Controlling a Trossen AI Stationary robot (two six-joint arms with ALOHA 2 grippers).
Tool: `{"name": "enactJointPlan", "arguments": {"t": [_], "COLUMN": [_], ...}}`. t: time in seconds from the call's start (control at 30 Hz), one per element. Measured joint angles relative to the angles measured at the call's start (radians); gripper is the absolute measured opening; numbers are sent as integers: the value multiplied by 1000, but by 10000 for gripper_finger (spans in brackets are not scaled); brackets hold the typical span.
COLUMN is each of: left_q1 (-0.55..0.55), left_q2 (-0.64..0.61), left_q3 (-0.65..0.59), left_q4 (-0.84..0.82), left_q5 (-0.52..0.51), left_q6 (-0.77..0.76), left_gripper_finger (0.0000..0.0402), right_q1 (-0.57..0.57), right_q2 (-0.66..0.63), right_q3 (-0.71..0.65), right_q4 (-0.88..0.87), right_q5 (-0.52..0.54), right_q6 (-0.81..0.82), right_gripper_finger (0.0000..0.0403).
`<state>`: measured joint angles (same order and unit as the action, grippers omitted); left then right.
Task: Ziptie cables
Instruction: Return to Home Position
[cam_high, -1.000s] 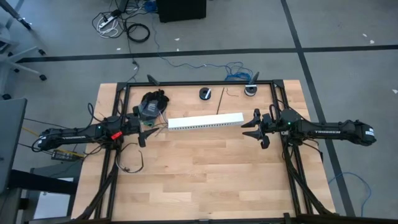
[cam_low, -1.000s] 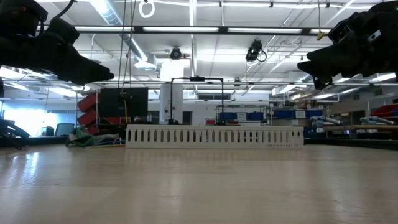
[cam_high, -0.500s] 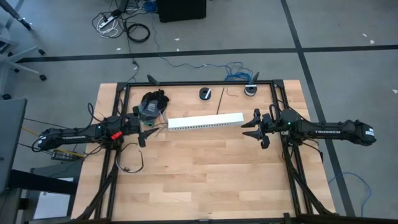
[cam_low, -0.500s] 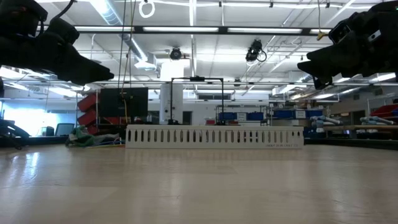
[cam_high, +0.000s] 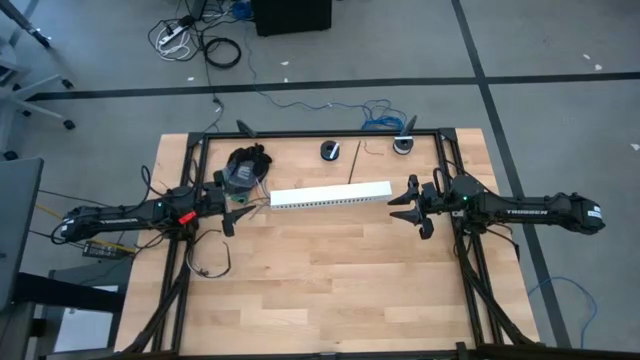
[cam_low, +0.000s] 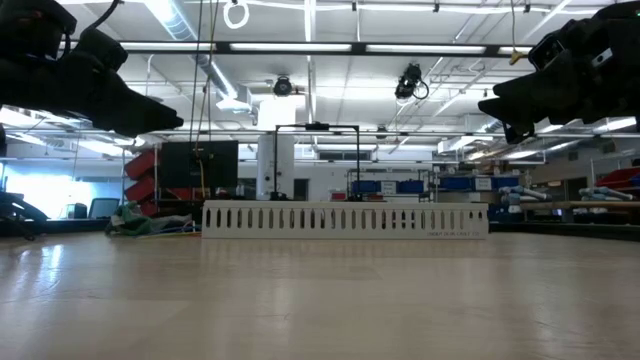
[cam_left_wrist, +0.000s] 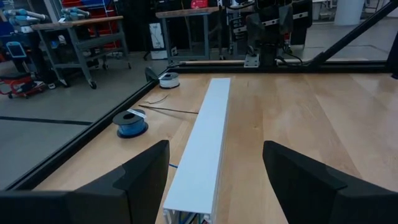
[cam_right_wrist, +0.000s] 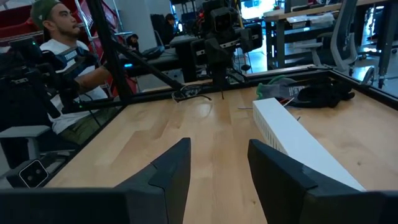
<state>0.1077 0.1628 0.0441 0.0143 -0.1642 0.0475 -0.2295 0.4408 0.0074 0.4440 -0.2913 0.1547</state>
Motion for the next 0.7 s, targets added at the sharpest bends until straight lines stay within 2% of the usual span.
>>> {"name": "enactJointPlan", "arguments": {"t": [0.7], "left_q1": [0], "left_q2": [0], "left_q3": [0], "left_q4": [0], "left_q5": [0], "left_q6": [0], "left_gripper_finger": [255], "right_q1": [0], "right_q2": [0], "right_q3": [0], "right_q4": [0], "right_q5": [0], "right_q6": [0], "right_gripper_finger": [162]}}
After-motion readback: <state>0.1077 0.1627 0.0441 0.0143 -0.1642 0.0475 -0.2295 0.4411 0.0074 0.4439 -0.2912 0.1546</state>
